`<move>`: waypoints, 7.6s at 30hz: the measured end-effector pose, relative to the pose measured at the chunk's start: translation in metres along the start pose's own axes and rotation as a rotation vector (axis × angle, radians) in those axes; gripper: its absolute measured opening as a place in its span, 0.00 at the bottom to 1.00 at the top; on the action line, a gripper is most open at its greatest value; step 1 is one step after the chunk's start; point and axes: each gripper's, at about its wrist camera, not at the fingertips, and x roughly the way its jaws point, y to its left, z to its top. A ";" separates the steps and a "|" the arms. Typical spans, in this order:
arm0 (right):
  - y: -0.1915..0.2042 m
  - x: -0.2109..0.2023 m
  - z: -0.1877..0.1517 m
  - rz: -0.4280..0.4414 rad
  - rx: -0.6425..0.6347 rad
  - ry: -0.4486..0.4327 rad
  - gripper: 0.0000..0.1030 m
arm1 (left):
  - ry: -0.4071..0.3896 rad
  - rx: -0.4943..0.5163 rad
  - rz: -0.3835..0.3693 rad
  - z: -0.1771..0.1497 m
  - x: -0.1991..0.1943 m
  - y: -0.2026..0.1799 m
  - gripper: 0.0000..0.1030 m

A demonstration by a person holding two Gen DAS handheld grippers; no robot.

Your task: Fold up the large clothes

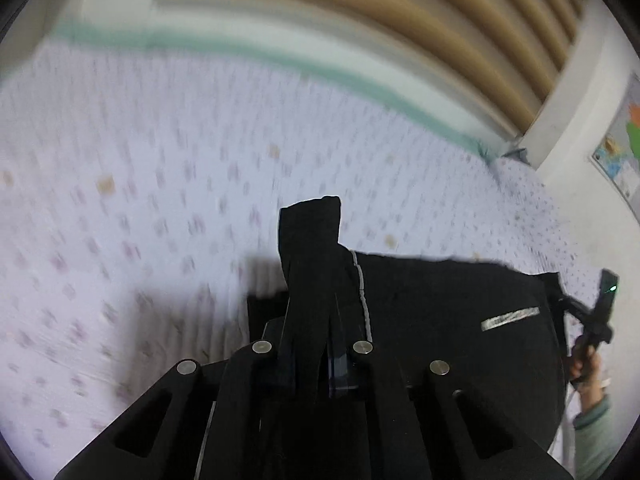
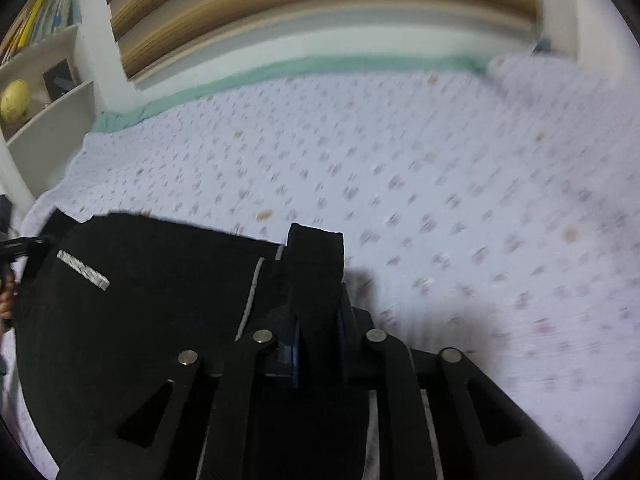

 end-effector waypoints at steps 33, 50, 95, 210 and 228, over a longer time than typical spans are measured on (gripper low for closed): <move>0.039 -0.014 0.011 -0.067 0.082 0.093 0.79 | -0.076 -0.073 0.099 0.024 -0.068 0.021 0.29; 0.189 0.014 -0.065 -0.022 -0.177 0.357 0.97 | 0.262 0.048 -0.076 -0.098 0.050 -0.124 0.45; 0.222 -0.037 -0.117 -0.025 -0.112 0.306 0.91 | 0.327 -0.063 -0.067 -0.167 0.001 -0.087 0.43; 0.139 -0.191 -0.060 0.468 -0.003 0.059 0.42 | 0.044 -0.114 -0.619 -0.133 -0.243 -0.098 0.24; 0.035 -0.043 -0.187 0.505 0.619 0.375 0.71 | 0.213 -0.723 -0.654 -0.268 -0.116 0.107 0.40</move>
